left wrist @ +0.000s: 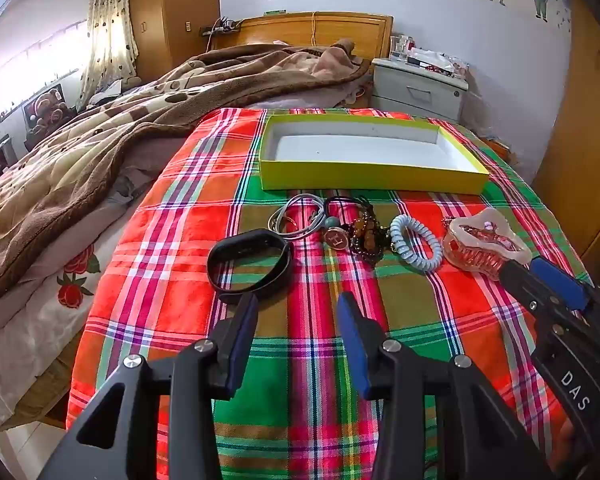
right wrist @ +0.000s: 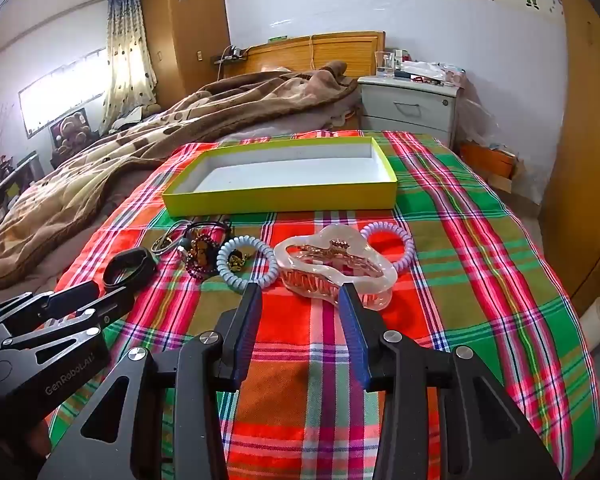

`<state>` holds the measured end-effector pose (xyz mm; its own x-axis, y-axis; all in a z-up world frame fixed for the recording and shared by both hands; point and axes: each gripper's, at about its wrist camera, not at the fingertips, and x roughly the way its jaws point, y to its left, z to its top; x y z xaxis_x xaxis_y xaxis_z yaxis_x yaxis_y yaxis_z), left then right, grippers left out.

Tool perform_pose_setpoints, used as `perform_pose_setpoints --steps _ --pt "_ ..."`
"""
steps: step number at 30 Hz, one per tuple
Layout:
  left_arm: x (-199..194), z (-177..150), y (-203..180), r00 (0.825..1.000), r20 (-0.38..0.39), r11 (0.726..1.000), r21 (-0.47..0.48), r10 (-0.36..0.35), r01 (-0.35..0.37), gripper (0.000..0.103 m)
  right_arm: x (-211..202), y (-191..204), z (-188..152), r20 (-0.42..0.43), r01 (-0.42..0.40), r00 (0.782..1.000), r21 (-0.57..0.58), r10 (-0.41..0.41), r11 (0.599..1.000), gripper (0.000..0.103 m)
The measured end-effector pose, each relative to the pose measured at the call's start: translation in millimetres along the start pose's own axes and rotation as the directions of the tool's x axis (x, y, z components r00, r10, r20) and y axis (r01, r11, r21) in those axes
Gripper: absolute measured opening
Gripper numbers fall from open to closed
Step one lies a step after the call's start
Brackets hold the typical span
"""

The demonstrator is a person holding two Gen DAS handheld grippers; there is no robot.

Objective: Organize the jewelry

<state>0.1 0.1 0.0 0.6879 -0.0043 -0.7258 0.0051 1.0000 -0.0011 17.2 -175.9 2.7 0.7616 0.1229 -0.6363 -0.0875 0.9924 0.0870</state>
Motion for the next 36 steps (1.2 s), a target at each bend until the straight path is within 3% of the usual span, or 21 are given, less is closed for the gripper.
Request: perform_pose_setpoints --steps 36 --pt "2.8 3.4 4.7 1.0 -0.022 1.0 -0.019 0.015 -0.015 0.043 5.2 4.1 0.2 0.0 0.011 1.0 -0.022 -0.011 1.0 0.041"
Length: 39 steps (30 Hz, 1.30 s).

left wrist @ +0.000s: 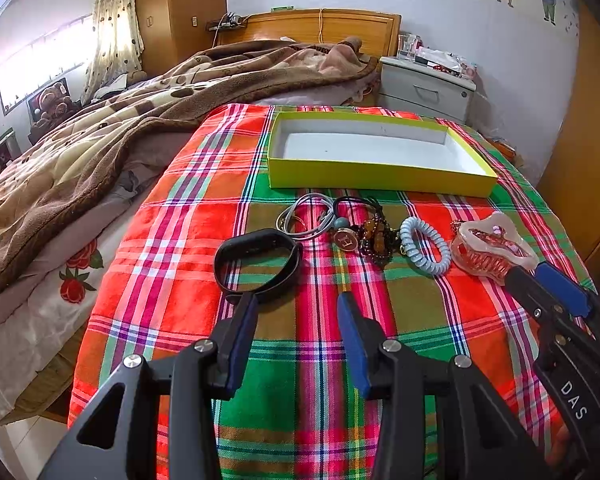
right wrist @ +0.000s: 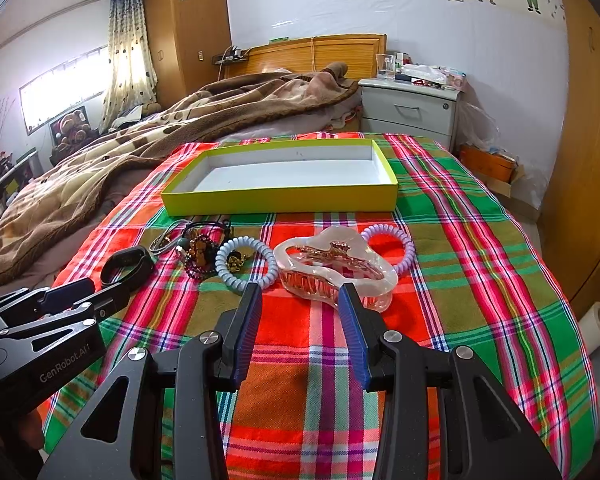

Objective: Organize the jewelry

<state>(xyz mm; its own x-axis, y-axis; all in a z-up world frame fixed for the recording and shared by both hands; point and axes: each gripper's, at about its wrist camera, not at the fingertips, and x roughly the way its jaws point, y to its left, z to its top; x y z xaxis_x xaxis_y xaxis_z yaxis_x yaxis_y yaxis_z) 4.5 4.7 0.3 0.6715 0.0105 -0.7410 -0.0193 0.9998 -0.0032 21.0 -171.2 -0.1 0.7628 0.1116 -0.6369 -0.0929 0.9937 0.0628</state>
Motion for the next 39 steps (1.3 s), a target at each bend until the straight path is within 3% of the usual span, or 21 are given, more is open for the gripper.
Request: perform_pose_setpoints --steps 39 --pt "2.9 0.4 1.4 1.0 -0.008 1.0 0.002 0.002 -0.002 0.043 1.2 0.0 0.6 -0.001 -0.001 1.0 0.002 0.001 1.0 0.041"
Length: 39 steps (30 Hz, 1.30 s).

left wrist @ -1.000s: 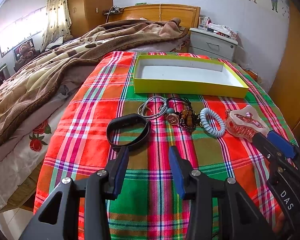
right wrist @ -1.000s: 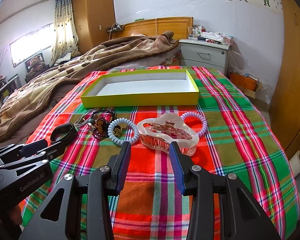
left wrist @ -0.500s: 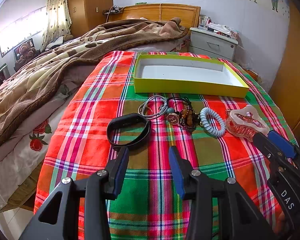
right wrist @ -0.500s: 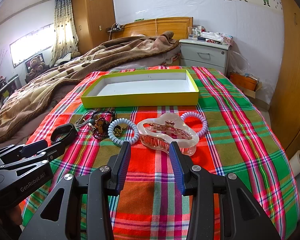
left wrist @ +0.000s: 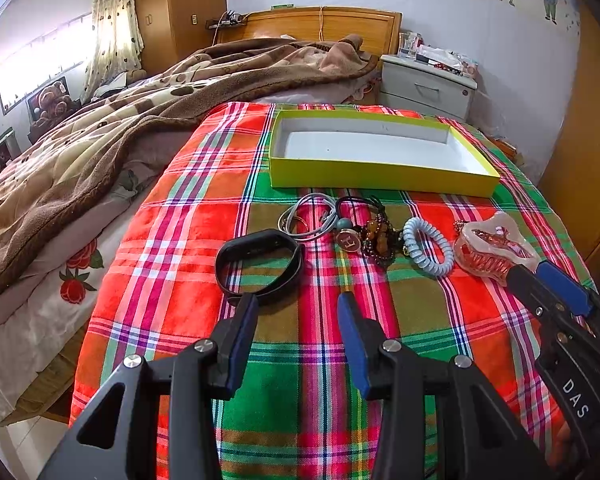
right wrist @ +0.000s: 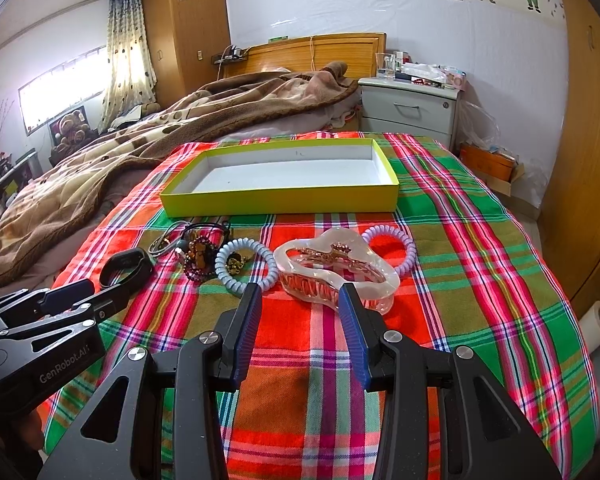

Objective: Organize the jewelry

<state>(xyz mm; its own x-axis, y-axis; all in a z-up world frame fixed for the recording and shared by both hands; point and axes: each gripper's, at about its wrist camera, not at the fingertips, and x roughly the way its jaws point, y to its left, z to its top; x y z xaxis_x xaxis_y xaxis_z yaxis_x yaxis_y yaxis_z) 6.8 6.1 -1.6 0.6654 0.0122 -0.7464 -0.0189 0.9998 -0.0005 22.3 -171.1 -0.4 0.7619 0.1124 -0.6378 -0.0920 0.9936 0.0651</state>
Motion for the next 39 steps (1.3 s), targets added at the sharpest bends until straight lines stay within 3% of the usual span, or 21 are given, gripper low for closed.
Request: perform_pose_setpoints --steps 17,24,31,35,39 --pt "4 4 5 1.0 -0.011 1.0 -0.006 -0.021 0.021 0.043 9 3 5 -0.013 -0.007 1.0 -0.002 0.007 1.0 0.041" --pt "12 13 23 0.997 -0.038 0.997 -0.037 -0.073 0.072 0.043 24 3 13 -0.078 -0.098 0.992 0.027 0.1 0.995 0.041" --pt "26 20 53 0.994 -0.074 0.993 -0.093 -0.074 0.067 0.043 49 6 15 -0.155 -0.172 0.972 0.061 0.179 0.983 0.041" --pt "35 19 65 0.993 -0.1 0.991 -0.122 -0.068 0.055 0.043 49 13 16 -0.138 -0.227 0.963 0.04 0.23 0.973 0.041" --pt "42 18 73 0.989 -0.121 0.987 -0.141 -0.09 0.072 0.043 59 18 18 -0.18 -0.196 0.964 0.019 0.196 0.98 0.041"
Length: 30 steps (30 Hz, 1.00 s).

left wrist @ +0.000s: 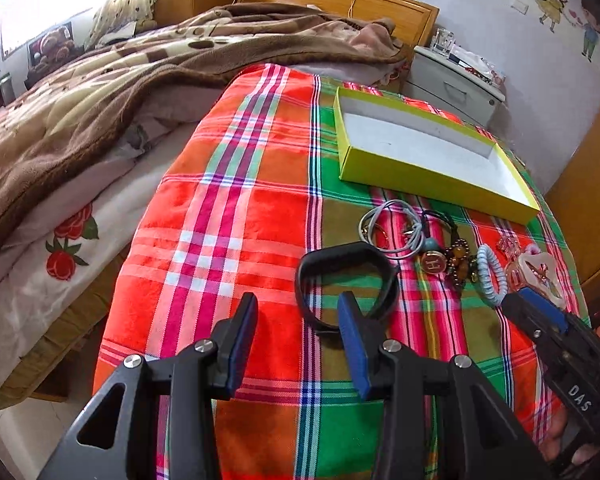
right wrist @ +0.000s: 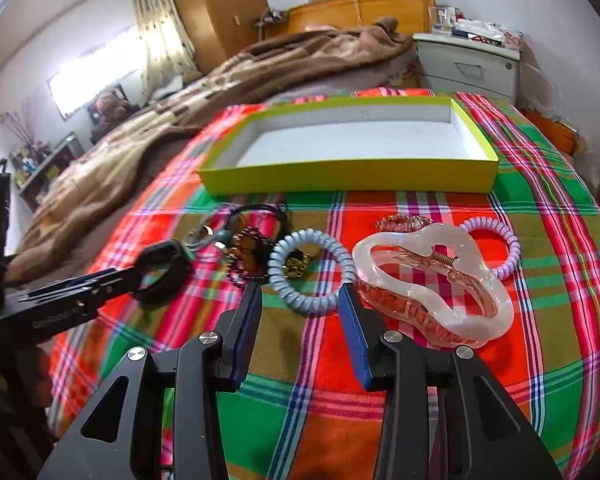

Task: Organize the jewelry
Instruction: 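Grasp the black watch band with the left tool while the right tool grasps the light blue coiled hair tie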

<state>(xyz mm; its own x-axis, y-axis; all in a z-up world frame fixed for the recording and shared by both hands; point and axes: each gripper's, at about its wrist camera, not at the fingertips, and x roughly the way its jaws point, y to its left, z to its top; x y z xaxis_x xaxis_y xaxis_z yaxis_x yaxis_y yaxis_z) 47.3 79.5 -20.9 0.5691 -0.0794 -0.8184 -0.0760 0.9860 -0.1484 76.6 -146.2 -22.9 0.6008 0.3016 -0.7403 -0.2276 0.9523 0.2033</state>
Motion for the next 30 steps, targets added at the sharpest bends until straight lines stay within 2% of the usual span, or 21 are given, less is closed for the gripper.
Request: perform_pose_setpoints --steps 4,11,20,22,27,30 --pt "4 2 5 1.0 -0.01 1.0 -0.015 0.002 -0.003 0.043 2 -9 5 0.014 0.011 1.0 0.043 -0.012 0.999 0.041" --pt "11 10 9 1.0 -0.013 1.0 -0.023 -0.002 0.001 0.043 15 -14 14 -0.029 0.073 0.997 0.041 -0.072 0.996 0.041" --pt "16 14 0 0.999 -0.018 0.998 0.048 0.047 -0.046 0.043 21 -7 18 -0.047 0.117 0.992 -0.014 -0.117 0.993 0.041" --pt "16 14 -1 0.998 -0.014 0.997 0.061 0.054 -0.053 0.043 21 -6 17 -0.047 0.117 0.992 -0.021 -0.118 0.993 0.027" --pt "18 13 -6 0.996 -0.006 0.991 0.108 0.084 -0.083 0.043 21 -5 17 -0.048 0.116 0.992 -0.025 -0.117 0.993 0.012" --pt "19 13 -7 0.996 -0.002 0.989 0.117 0.094 -0.093 0.043 21 -5 17 -0.045 0.103 0.994 -0.021 -0.104 0.994 0.011"
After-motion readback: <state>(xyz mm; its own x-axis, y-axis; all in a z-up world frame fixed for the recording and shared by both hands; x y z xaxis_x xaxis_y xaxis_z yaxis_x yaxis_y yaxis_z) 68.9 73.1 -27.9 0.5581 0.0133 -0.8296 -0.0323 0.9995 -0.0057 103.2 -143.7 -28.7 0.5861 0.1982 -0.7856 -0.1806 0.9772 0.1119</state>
